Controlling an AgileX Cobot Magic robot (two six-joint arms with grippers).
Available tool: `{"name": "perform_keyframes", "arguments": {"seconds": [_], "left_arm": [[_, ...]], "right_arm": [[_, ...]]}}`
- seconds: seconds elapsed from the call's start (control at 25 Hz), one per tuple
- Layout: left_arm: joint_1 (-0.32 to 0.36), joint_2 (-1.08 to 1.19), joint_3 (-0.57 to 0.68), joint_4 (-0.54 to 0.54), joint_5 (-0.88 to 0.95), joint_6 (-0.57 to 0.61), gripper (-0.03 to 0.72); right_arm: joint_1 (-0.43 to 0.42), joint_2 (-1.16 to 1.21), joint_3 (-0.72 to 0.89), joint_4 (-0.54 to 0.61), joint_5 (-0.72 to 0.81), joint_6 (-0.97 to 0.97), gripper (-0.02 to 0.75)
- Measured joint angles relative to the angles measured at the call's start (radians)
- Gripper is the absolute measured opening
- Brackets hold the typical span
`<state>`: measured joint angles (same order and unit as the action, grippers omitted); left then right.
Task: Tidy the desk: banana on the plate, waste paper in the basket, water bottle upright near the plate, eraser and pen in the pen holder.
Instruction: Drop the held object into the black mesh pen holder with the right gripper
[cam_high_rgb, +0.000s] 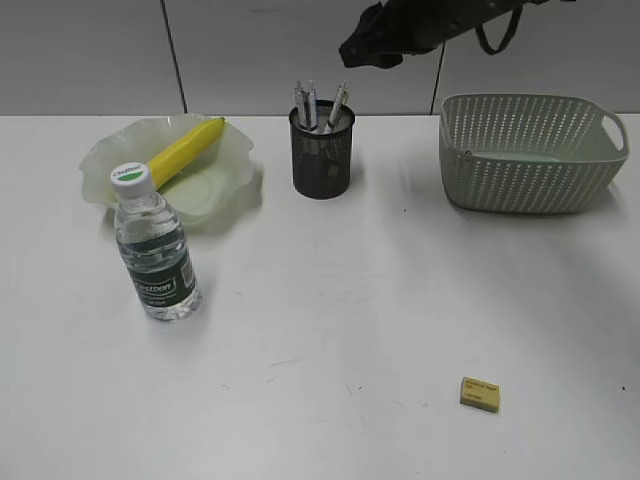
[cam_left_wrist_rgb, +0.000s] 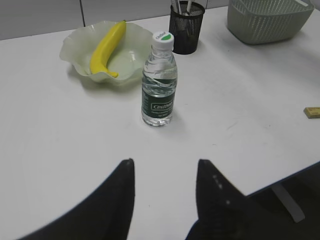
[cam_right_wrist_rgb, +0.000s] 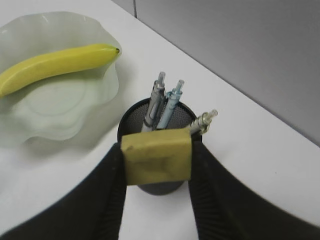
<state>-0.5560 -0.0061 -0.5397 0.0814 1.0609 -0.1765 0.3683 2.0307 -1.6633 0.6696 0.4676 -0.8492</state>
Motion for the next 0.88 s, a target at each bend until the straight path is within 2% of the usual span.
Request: {"name": "perform_keyframes", "arguments": {"seconds": [0.36, 0.88], "left_arm": [[0.000, 0.000, 0.000, 0.000, 0.000, 0.000, 0.309], [0.000, 0.000, 0.000, 0.000, 0.000, 0.000, 0.309]], "right_arm": [[0.005, 0.187, -0.189, 0.066, 0.006, -0.035, 0.309], [0.047, 0.303, -0.206, 0.067, -0.044, -0.037, 0.309]]}}
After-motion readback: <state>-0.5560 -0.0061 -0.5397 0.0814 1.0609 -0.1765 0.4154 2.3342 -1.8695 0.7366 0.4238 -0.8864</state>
